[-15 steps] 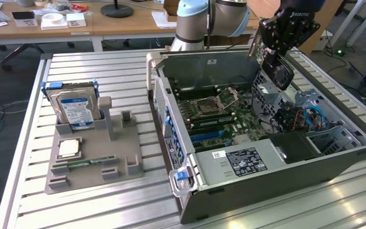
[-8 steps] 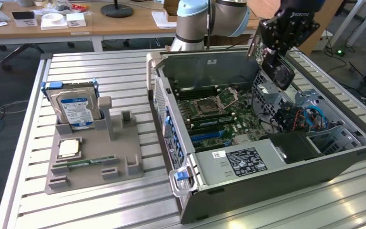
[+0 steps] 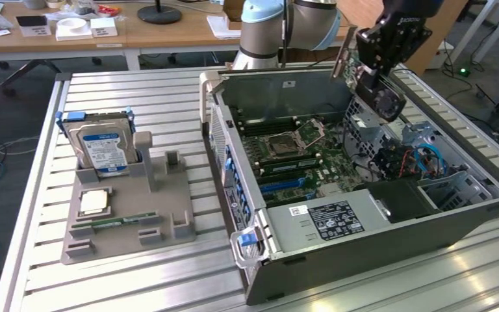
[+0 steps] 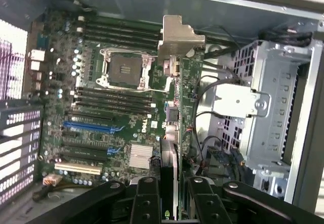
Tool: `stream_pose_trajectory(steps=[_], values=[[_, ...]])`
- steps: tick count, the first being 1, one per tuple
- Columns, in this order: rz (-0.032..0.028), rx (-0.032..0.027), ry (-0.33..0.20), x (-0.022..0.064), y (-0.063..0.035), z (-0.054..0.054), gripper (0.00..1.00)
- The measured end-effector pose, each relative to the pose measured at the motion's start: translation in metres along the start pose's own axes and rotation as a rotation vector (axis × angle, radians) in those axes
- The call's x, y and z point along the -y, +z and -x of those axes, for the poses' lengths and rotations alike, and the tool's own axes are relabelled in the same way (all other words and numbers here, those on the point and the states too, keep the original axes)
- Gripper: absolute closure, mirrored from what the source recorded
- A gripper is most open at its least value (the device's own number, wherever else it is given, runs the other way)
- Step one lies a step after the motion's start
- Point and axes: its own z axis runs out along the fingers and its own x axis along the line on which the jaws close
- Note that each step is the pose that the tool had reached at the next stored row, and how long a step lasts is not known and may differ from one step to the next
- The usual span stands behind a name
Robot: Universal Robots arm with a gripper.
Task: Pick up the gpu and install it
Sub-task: 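Insert the gpu into the slot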
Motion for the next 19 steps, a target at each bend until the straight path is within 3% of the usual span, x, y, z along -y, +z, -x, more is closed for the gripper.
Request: stream_pose_trajectory(steps=[19], values=[[0.0076,-0.0038,-0.345,0.0,0.002,0.0,0.74]])
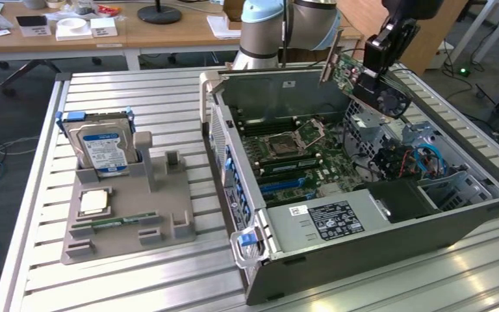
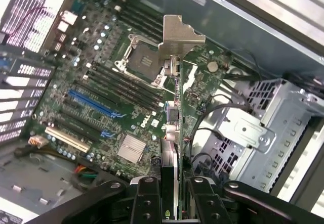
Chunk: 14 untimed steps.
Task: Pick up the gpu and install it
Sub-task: 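Insert the gpu into the slot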
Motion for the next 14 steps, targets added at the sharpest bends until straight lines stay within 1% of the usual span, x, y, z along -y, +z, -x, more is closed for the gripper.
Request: stream_pose_trajectory(steps=[14], values=[[0.0055,-0.0028,-0.254,0.0,0.0022,-0.0001,0.74]])
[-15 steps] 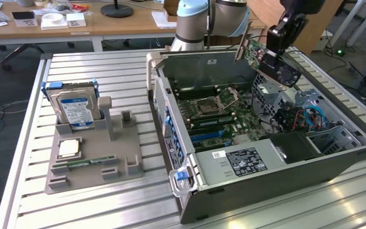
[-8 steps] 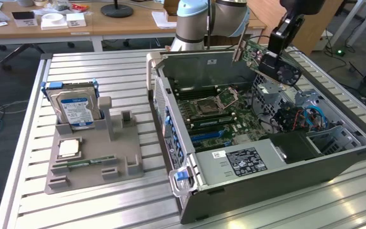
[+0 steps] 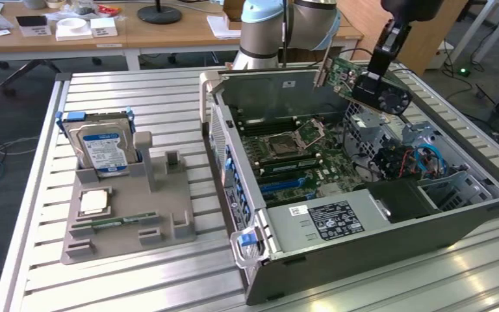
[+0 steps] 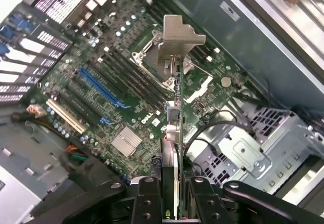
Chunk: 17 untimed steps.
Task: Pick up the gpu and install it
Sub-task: 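Insert the gpu into the slot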
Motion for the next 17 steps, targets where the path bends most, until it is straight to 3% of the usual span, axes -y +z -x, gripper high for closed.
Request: stream_pose_trajectory(steps=[17], values=[[0.0068,-0.0035,-0.31,0.0,0.0019,0.0,0.74]])
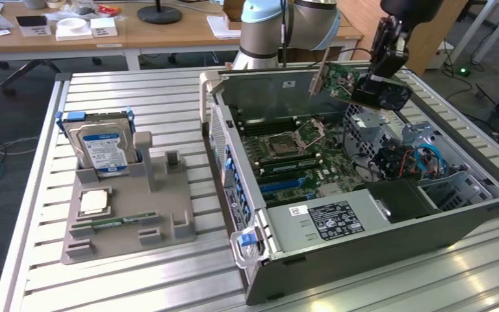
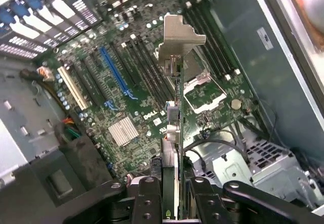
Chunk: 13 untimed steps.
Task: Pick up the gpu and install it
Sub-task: 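Insert the gpu into the slot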
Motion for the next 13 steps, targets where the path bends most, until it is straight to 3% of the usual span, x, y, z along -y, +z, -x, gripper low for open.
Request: stream_pose_trajectory(steps=[13], values=[[0.005,-0.0029,-0.236,0.0,0.0006,0.0,0.74]])
